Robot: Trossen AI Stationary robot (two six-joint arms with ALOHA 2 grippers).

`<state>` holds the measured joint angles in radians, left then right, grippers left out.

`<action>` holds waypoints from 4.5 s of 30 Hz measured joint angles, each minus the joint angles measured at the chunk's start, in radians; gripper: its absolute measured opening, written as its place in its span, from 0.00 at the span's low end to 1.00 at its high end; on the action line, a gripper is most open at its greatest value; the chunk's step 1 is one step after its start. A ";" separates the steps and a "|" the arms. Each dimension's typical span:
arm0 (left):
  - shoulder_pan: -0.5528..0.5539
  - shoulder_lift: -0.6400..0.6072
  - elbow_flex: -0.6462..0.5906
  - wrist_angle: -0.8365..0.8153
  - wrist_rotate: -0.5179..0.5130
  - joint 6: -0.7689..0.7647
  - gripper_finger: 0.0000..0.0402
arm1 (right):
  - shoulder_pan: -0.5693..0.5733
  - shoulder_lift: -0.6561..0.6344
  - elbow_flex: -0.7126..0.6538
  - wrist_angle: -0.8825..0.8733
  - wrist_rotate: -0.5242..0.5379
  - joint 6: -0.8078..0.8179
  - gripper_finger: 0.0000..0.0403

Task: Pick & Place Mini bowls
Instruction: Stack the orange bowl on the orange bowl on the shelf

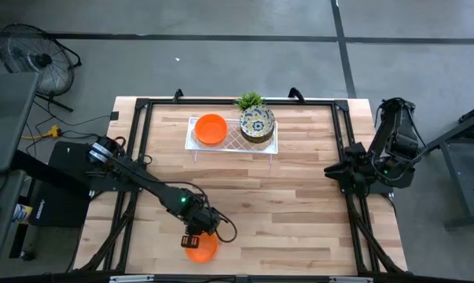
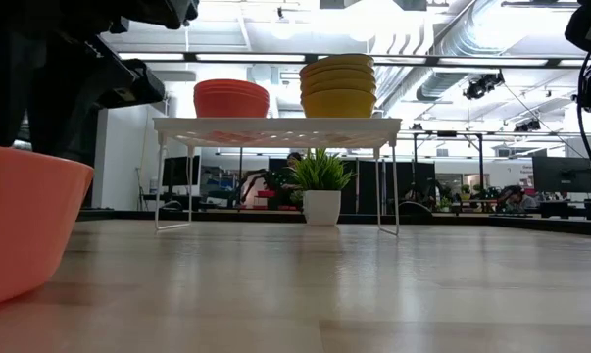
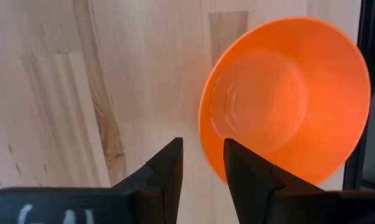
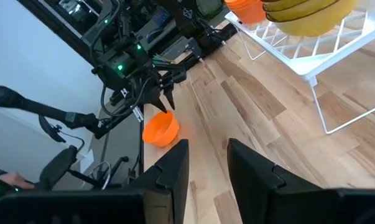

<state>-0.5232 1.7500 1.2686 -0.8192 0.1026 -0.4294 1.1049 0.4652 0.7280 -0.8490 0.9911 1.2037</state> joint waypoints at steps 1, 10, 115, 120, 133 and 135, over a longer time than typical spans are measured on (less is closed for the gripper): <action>0.000 0.000 0.000 0.003 -0.003 0.000 0.28 | 0.000 0.000 0.000 0.000 -0.003 -0.014 0.24; 0.014 0.038 -0.001 0.030 0.012 -0.022 0.28 | 0.000 0.000 0.000 0.000 -0.065 -0.116 0.24; 0.318 -0.016 0.854 -0.739 -0.186 -0.434 0.00 | 0.000 -0.002 0.000 -0.053 -0.397 -0.263 0.24; 0.441 -0.014 0.950 -0.753 -0.185 -0.309 0.00 | 0.000 -0.002 0.000 -0.053 -0.396 -0.262 0.24; 0.818 -0.014 1.041 -0.752 -0.137 -0.059 0.00 | 0.000 -0.002 0.000 -0.053 -0.396 -0.232 0.24; 0.866 -0.014 1.041 -0.752 -0.133 -0.043 0.00 | 0.000 -0.002 0.000 -0.053 -0.392 -0.223 0.24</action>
<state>0.3424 1.7359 2.3096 -1.5715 -0.0302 -0.4725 1.1049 0.4632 0.7278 -0.9020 0.5995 0.9809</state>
